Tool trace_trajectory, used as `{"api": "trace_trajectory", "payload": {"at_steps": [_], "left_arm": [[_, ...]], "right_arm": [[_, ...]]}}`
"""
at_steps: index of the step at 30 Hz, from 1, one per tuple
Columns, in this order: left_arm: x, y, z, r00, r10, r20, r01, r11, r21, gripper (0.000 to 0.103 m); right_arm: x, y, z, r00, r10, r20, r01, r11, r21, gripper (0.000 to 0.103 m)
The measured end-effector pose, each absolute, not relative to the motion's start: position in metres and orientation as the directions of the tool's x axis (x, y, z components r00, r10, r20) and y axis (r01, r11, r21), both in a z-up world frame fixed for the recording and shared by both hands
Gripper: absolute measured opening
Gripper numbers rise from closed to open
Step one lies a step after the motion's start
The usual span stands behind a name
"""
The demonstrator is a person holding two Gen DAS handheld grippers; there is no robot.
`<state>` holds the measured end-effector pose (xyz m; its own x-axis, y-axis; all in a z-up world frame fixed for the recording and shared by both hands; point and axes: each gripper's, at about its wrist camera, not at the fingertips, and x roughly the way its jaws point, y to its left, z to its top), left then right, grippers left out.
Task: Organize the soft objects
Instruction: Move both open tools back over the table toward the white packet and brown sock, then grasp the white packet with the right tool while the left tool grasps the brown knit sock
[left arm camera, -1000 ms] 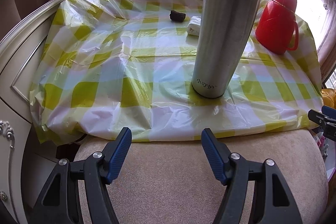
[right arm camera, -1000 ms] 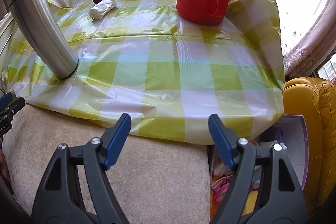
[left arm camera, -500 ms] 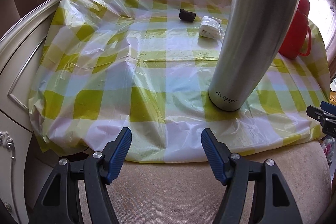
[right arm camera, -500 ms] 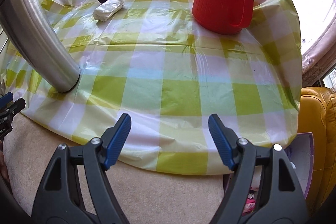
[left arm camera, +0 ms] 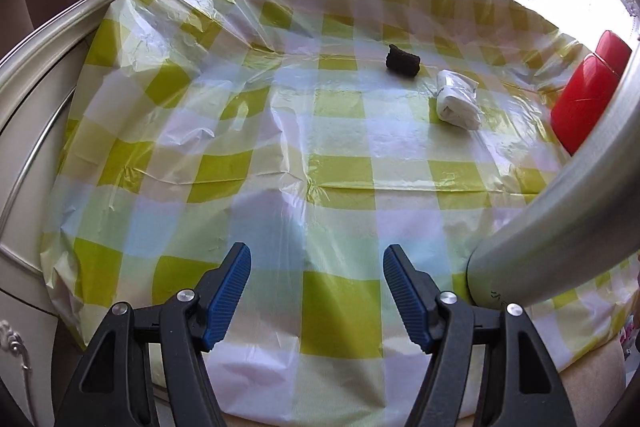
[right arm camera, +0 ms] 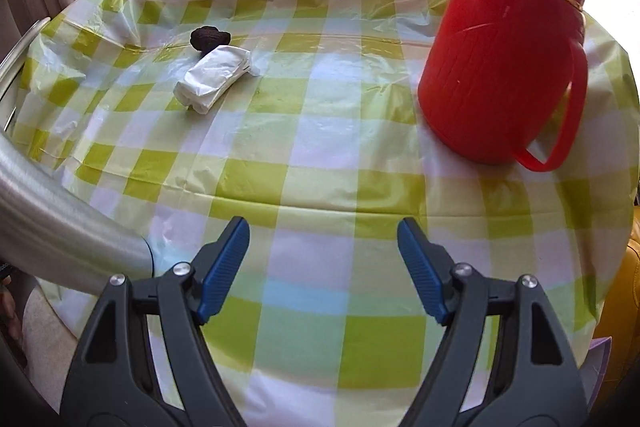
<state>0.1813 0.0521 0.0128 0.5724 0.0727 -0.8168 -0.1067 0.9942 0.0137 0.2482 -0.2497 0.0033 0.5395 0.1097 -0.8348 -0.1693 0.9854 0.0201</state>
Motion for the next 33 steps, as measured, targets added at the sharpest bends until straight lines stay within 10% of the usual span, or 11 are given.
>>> {"api": "trace_trajectory", "payload": {"at_steps": [18,29,33], "left_arm": [[0.383,0.043,0.033,0.663,-0.139,-0.736,0.076,0.99,-0.118,0.069],[0.476,0.007,-0.004,0.527,-0.333,-0.781,0.203,0.943,-0.265,0.067],[0.486,-0.011,-0.018,0.484,-0.341,-0.806,0.246,0.937,-0.249,0.055]], "right_arm": [[0.415,-0.158,-0.038,0.382,0.41,-0.829,-0.171,0.912,0.372,0.088],[0.431,-0.124,-0.037,0.404,0.369,-0.837,-0.237,0.926,0.294,0.089],[0.426,-0.12,-0.037,0.45,0.294,-0.843,-0.254,0.947,0.195,0.073]]}}
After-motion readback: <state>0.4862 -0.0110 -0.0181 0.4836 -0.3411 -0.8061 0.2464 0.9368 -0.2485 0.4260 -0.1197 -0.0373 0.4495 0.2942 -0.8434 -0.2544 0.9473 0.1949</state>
